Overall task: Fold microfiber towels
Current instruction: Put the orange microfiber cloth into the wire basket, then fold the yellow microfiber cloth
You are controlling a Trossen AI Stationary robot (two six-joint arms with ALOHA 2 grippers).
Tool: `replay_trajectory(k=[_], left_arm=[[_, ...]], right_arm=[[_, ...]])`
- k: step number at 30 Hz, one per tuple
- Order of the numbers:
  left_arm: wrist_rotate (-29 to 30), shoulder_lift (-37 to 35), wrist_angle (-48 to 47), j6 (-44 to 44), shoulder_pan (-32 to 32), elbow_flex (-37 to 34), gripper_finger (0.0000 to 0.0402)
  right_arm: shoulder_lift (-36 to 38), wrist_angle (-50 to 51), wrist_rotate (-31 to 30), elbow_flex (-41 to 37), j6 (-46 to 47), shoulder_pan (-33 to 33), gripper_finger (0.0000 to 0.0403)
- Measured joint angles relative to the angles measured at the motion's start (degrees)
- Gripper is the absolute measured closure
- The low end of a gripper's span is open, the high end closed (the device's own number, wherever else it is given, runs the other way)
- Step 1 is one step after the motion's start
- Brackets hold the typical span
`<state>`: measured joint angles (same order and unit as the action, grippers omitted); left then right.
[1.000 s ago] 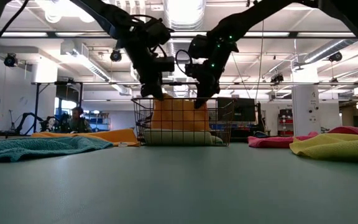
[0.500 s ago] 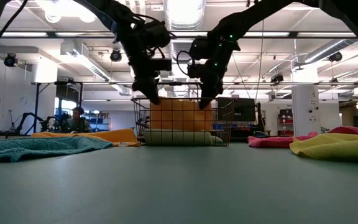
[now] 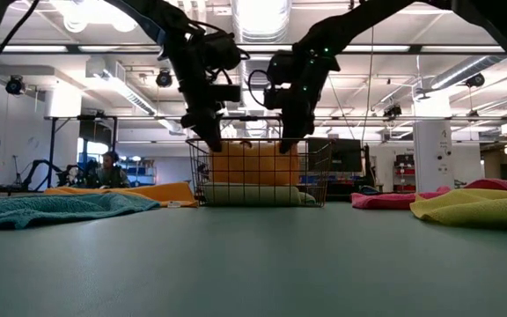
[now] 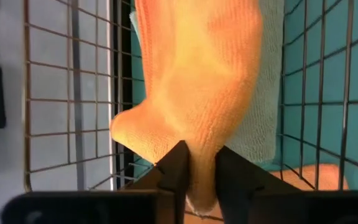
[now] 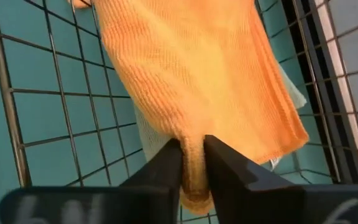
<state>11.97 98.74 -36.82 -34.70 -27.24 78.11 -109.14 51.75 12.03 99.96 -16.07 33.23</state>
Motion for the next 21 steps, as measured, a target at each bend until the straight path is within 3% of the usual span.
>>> replay_trajectory(k=[6, 10, 17, 21], left_arm=[[-0.8, 0.0, -2.7, 0.0, 0.3, 1.1, 0.0288], [-2.4, 0.0, -2.8, 2.4, 0.3, 4.5, 0.0273], [-1.7, -0.7, -9.2, 2.9, 0.3, 12.0, 0.0272], [-1.4, -2.4, -10.8, 5.1, 0.3, 13.0, 0.0272]], right_arm=[[1.3, 2.2, 0.0, 0.0, 0.1, 0.1, 0.0279], [3.3, 2.4, 0.0, 0.0, 0.0, 0.0, 0.0257], [7.9, 3.7, 0.0, 0.0, -0.5, 0.7, 0.0250], [11.7, 5.4, -0.1, 0.0, -0.4, 1.7, 0.0260]])
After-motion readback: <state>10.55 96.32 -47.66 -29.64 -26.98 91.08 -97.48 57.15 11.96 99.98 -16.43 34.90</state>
